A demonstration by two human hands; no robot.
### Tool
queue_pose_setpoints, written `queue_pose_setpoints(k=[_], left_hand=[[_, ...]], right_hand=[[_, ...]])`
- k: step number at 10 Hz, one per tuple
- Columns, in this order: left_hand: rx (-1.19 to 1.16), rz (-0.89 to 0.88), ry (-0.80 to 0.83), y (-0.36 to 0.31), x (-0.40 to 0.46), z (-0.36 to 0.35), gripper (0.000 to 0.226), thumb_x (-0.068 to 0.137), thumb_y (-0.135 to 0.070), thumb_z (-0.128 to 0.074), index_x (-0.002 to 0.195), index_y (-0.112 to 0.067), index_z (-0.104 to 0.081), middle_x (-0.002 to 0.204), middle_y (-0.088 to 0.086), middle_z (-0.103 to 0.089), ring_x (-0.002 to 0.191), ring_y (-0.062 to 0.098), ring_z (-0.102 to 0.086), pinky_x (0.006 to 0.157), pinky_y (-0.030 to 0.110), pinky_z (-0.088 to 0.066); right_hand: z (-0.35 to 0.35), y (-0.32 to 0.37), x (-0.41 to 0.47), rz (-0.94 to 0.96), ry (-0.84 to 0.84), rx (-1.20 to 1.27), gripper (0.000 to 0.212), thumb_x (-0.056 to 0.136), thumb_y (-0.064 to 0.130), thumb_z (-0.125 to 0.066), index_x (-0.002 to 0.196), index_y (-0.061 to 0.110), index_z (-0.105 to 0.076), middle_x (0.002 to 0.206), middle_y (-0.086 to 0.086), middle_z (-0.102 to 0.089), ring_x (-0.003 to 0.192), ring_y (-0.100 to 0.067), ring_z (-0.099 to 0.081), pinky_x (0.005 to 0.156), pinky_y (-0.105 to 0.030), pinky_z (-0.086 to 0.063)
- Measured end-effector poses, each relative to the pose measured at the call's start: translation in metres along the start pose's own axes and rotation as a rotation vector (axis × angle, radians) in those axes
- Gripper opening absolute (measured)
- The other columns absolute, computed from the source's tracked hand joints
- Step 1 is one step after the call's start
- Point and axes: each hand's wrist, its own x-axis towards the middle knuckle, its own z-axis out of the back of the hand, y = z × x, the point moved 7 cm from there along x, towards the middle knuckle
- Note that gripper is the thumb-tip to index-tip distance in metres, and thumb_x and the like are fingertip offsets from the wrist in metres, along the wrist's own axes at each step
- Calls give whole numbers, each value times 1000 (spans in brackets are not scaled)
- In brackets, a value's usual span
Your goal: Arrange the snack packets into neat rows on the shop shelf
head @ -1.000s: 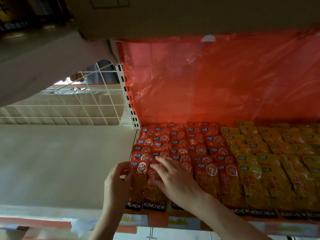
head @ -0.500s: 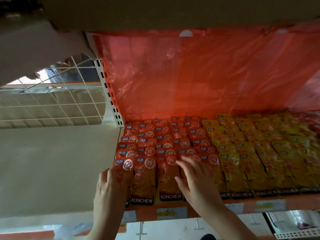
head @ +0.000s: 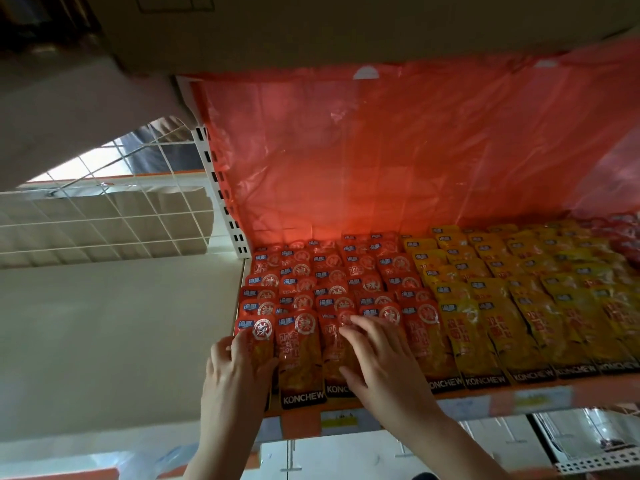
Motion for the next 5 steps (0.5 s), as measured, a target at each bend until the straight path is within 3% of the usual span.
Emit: queue_pose_setpoints(k=[1,3,4,5], left_hand=[[-49,1,-25,0,-2,2,53,83,-36,-64,129,-16,-46,119,12,-47,108,32,-49,80,44,-47],[173,-11,30,9,1,-9,47,91,-45,-39,133,-24,-39,118,2,-45,107,20,-44,71,26,-35],[134,25,61,-5,-1,-2,44,92,-38,-47,129,-16,-40,114,8,-47,105,27,-48,72,30,-38],[154,5,35,-14,-1,10,50,91,-40,-48,134,-16,-35,123,11,-45,112,30,-45,84,40,-43]], right_hand=[[2,17,3,47,-11,45,42,86,36,-55,124,18,-53,129,-2,-50,124,-19,-42,104,-32,-39],[-24,36,5,96,112,109,39,87,32,-55,125,24,-51,136,0,-43,131,-18,-36,107,-34,-35],[-23,36,2,96,89,124,33,90,32,-51,122,26,-55,136,3,-45,132,-14,-34,110,-30,-30],[-20,37,3,98,53,149,30,91,34,-48,119,27,-57,135,5,-47,132,-11,-35,110,-26,-24]])
